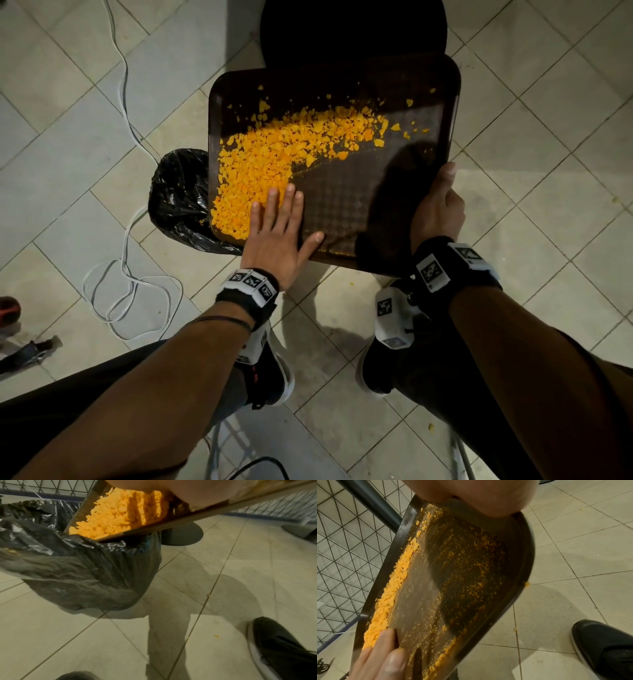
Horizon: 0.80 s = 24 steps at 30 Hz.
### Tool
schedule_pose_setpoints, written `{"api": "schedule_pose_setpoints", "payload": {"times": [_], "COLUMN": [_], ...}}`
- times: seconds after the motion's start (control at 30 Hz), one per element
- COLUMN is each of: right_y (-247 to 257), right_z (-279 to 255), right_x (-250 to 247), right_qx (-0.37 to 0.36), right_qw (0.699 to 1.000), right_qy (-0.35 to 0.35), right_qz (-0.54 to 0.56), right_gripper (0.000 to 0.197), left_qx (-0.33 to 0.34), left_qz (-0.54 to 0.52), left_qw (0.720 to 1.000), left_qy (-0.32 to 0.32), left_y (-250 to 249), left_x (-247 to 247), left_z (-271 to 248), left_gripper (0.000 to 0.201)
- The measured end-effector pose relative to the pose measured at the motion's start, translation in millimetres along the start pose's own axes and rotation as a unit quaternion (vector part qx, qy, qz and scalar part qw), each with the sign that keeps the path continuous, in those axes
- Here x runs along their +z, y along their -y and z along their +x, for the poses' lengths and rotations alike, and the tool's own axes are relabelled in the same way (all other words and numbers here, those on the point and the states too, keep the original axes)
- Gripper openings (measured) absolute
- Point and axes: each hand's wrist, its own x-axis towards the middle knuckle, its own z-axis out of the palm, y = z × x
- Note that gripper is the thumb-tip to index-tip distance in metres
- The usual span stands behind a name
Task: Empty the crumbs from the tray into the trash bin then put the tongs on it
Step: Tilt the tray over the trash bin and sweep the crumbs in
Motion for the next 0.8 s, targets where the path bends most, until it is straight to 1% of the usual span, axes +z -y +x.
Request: {"api": "schedule_pose_setpoints", "payload": {"times": [0.07,0.13,0.2,0.23,0.27,0.33,0.43,0.53,0.67,0.8], "right_y": [0,0,-2,-2,-2,-1,-2,-2,-6,-13], "right_z": [0,-2,-3,-4,-4,-3,-1,-4,-8,-10], "right_x": [0,0,0,0,-1,-3,-3,-1,0,5], "right_qx": [0.000,-0.005,-0.013,-0.017,-0.019,-0.025,-0.032,-0.016,-0.005,-0.006], "right_qw": [1.000,1.000,1.000,1.000,1.000,0.999,0.999,0.999,0.999,0.999], "right_qy": [0.004,0.002,-0.006,-0.009,-0.013,-0.024,-0.032,-0.022,-0.021,-0.031], "right_qz": [0.002,-0.001,-0.002,-0.001,0.000,-0.007,-0.018,-0.021,-0.027,-0.029], "right_gripper": [0.068,0.068,0.067,0.066,0.064,0.062,0.062,0.064,0.064,0.070], "left_qx": [0.059,0.156,0.237,0.253,0.248,0.213,0.177,0.118,0.030,-0.014], "left_qz": [0.008,0.007,0.014,0.027,0.045,0.072,0.037,0.001,-0.005,-0.004], "left_qw": [0.998,0.987,0.969,0.965,0.965,0.970,0.976,0.988,0.997,0.999], "left_qy": [-0.021,-0.041,-0.062,-0.068,-0.072,-0.093,-0.120,-0.102,-0.077,-0.049], "left_y": [-18,-49,-85,-100,-113,-126,-120,-99,-53,-13], "left_x": [-9,-22,-36,-43,-51,-64,-78,-79,-58,-34], "left_z": [0,9,23,31,40,56,77,86,74,53], "left_gripper": [0.070,0.066,0.068,0.072,0.076,0.077,0.073,0.078,0.082,0.082]}}
